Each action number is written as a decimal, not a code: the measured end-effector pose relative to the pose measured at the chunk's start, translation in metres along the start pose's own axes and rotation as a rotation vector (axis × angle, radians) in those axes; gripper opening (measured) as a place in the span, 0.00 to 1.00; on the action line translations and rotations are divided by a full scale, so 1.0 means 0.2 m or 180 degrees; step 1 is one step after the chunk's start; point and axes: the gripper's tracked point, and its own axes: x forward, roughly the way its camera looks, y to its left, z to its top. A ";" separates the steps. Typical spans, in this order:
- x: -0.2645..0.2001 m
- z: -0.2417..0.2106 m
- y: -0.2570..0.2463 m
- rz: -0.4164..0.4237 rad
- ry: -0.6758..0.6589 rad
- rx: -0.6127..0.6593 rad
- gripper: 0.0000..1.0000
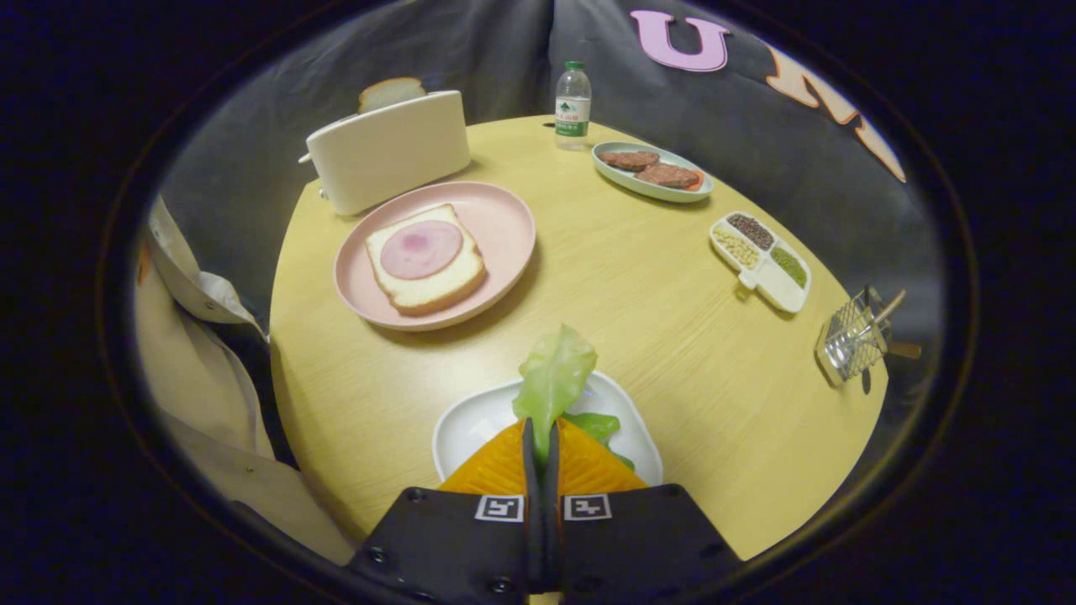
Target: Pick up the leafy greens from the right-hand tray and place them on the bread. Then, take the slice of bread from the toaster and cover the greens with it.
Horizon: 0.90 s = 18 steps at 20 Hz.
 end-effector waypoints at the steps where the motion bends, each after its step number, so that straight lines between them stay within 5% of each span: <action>1: -0.02 0.03 0.00 -0.0024 -0.0020 -0.0004 0.04; 18: -0.04 0.55 0.28 0.0003 -0.0368 -0.0299 0.04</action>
